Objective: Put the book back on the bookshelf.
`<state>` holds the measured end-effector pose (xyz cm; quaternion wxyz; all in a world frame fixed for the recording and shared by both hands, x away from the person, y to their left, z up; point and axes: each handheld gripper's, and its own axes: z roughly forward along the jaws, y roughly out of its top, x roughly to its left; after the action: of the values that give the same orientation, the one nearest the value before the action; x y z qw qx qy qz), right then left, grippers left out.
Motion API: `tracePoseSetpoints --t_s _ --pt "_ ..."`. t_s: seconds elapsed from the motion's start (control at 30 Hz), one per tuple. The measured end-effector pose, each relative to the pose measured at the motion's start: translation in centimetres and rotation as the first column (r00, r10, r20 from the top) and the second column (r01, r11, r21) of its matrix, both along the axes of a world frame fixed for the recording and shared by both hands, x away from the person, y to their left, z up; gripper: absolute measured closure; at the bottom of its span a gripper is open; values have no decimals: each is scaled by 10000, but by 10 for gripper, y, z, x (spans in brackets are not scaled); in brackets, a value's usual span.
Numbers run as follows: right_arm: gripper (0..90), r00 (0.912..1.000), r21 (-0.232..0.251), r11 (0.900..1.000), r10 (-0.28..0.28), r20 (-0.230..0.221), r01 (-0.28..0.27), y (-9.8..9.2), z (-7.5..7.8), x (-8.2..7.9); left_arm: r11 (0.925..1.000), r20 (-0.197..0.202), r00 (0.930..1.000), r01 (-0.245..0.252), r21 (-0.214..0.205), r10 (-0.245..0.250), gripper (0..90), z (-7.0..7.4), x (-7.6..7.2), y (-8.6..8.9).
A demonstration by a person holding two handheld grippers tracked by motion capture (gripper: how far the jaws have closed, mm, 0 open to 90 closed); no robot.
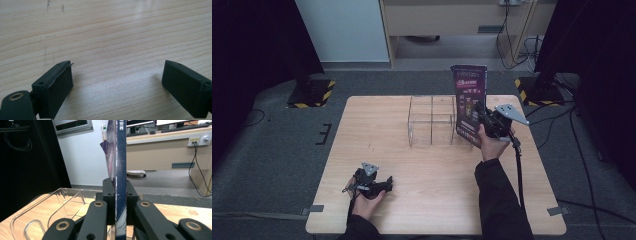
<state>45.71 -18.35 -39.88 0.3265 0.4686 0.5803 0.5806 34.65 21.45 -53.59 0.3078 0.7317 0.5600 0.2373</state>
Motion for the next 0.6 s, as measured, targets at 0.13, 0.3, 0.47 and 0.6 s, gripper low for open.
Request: tracePoseSetpoints --t_s 0.13,0.3,0.47,0.6 --pt "842 10000 8 10000 -15 67 15 1 -5 -1 10000 -2 10000 1 -1 -1 89 0 0 0" --pt "842 9999 -125 9999 -23 127 25 4 -11 -4 10000 -1 10000 1 2 -1 89 0 0 0" --pt "842 9999 -270 9996 13 124 -10 6 -16 -6 10000 -2 10000 0 1 0 89 0 0 0" --pt "841 9997 -316 9994 126 213 -119 7 -21 -10 10000 -2 10000 -1 -1 1 89 0 0 0"
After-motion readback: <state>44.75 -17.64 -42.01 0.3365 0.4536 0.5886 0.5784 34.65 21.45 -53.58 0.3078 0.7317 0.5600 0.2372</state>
